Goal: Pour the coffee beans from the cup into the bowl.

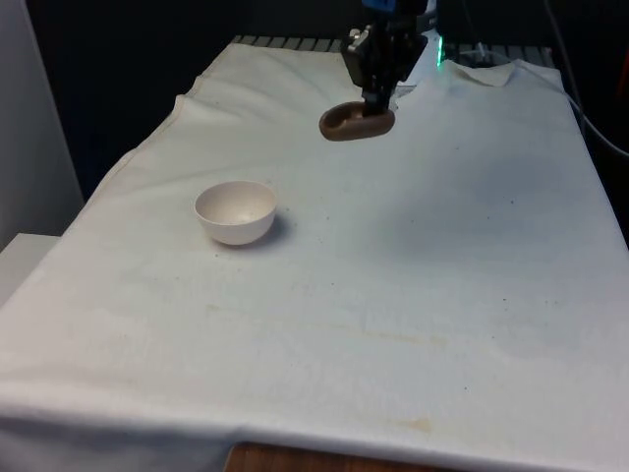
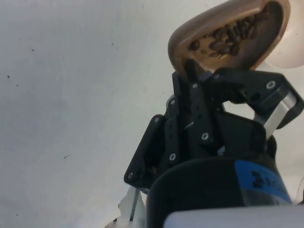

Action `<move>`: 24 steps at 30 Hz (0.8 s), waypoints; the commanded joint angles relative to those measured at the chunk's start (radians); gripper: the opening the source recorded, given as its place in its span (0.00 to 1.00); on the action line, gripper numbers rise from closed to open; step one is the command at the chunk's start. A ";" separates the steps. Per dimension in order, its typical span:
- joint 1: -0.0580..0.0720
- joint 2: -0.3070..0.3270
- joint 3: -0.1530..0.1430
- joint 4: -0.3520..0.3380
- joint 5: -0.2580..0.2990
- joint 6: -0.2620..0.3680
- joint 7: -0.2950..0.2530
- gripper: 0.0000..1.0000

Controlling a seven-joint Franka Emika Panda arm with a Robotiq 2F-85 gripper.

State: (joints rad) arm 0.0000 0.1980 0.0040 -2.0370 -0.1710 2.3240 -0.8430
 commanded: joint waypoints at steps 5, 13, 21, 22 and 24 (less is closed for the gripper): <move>-0.007 0.000 -0.023 0.003 0.022 -0.002 -0.021 0.00; -0.009 0.001 -0.052 0.007 0.039 -0.002 -0.034 0.00; -0.010 0.001 -0.070 0.010 0.064 -0.003 -0.034 0.00; -0.010 0.001 -0.070 0.010 0.070 -0.003 -0.033 0.00; -0.010 0.000 -0.071 0.011 0.083 -0.002 -0.032 0.00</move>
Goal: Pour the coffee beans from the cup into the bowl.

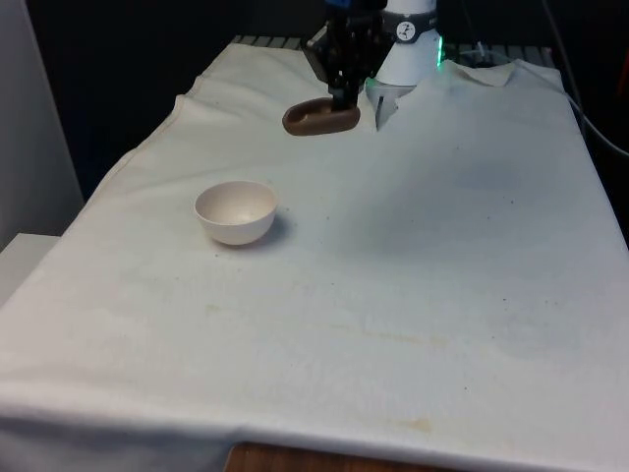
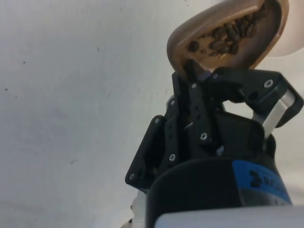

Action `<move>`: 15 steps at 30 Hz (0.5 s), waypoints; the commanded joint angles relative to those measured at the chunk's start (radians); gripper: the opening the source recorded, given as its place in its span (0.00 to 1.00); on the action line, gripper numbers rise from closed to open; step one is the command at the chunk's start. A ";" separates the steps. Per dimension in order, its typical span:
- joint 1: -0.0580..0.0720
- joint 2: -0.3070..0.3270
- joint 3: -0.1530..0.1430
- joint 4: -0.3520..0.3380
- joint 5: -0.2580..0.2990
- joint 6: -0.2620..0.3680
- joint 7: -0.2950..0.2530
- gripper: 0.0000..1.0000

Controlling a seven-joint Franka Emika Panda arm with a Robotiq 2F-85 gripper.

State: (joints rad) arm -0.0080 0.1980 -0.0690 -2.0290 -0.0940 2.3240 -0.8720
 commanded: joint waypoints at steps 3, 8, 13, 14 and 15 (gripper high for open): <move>-0.003 -0.001 0.000 0.003 0.025 -0.002 -0.002 0.00; -0.002 -0.002 -0.003 0.004 0.061 -0.003 0.003 0.00; -0.002 -0.002 -0.005 0.005 0.081 -0.005 0.009 0.00; -0.002 -0.002 -0.006 0.005 0.085 -0.005 0.011 0.00; -0.002 -0.002 -0.006 0.005 0.089 -0.005 0.013 0.00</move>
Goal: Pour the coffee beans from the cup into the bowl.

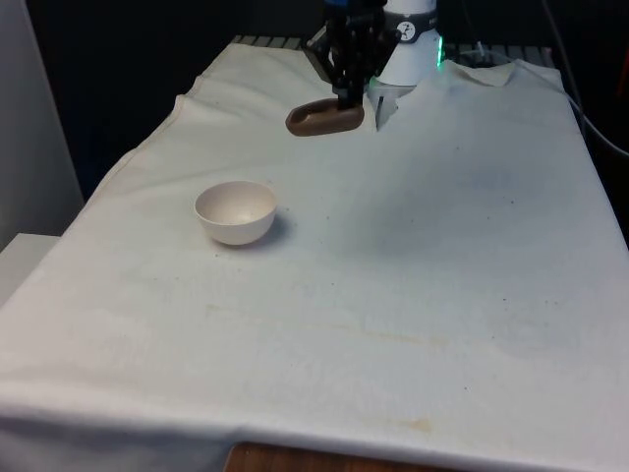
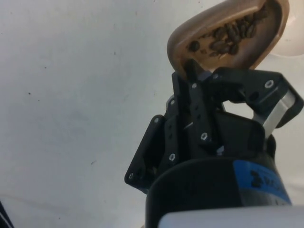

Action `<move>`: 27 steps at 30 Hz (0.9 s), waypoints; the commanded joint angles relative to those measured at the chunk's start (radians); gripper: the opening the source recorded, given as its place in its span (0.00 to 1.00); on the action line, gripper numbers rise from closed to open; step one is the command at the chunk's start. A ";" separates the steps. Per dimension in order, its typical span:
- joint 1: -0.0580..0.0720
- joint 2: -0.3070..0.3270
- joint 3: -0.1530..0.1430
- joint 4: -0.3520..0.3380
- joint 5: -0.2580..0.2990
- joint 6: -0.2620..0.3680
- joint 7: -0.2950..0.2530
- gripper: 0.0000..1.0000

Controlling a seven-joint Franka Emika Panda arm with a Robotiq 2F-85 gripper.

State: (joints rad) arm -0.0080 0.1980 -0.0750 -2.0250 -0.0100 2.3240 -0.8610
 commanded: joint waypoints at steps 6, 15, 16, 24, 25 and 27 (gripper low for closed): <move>-0.001 0.000 -0.006 0.001 0.020 -0.001 0.013 0.00; -0.003 0.003 -0.026 0.007 0.024 -0.023 0.042 0.00; -0.003 0.004 -0.029 0.007 0.023 -0.026 0.045 0.00; -0.002 0.002 -0.042 0.008 0.024 -0.041 0.061 0.00; -0.003 0.008 -0.046 0.016 0.022 -0.056 0.071 0.00; -0.003 0.009 -0.050 0.016 0.022 -0.061 0.076 0.00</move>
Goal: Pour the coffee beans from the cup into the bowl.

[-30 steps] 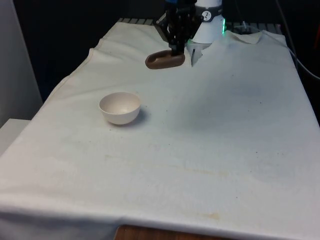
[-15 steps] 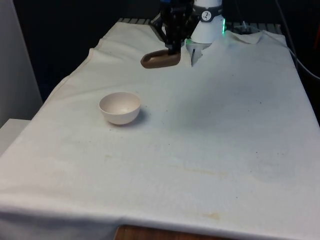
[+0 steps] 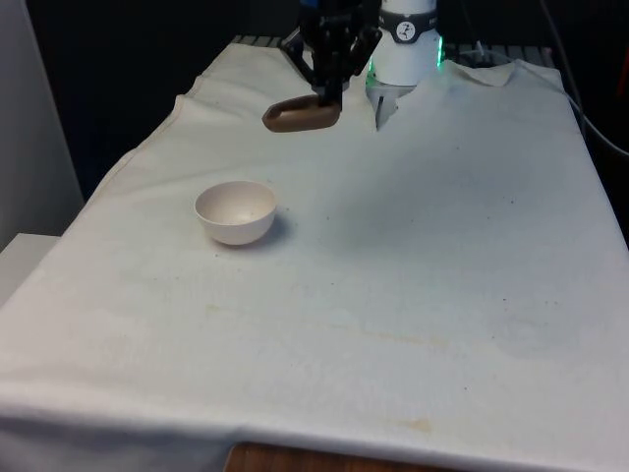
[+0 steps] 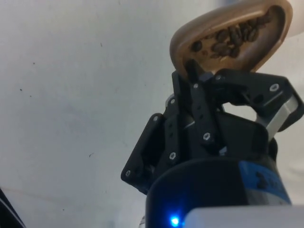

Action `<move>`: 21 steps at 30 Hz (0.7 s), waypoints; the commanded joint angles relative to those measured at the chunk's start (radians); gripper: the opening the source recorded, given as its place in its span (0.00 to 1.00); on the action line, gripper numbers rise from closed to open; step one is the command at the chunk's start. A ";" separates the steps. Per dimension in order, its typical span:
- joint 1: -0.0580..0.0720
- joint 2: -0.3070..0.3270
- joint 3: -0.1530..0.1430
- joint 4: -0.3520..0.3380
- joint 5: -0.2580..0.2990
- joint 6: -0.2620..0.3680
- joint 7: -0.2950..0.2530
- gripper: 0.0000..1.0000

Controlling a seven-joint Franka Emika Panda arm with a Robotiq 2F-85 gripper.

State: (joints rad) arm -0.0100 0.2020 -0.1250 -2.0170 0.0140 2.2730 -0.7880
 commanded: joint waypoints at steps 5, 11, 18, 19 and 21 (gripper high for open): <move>-0.001 0.005 -0.006 0.000 0.000 -0.007 0.014 0.00; -0.002 0.019 -0.012 0.003 0.004 -0.011 0.057 0.00; -0.003 0.029 -0.014 0.000 0.020 -0.006 0.086 0.00; -0.004 0.030 -0.014 0.000 0.026 -0.007 0.088 0.00; -0.004 0.032 -0.015 0.000 0.040 -0.007 0.087 0.00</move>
State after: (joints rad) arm -0.0120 0.2340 -0.1420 -2.0170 0.0480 2.2650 -0.7010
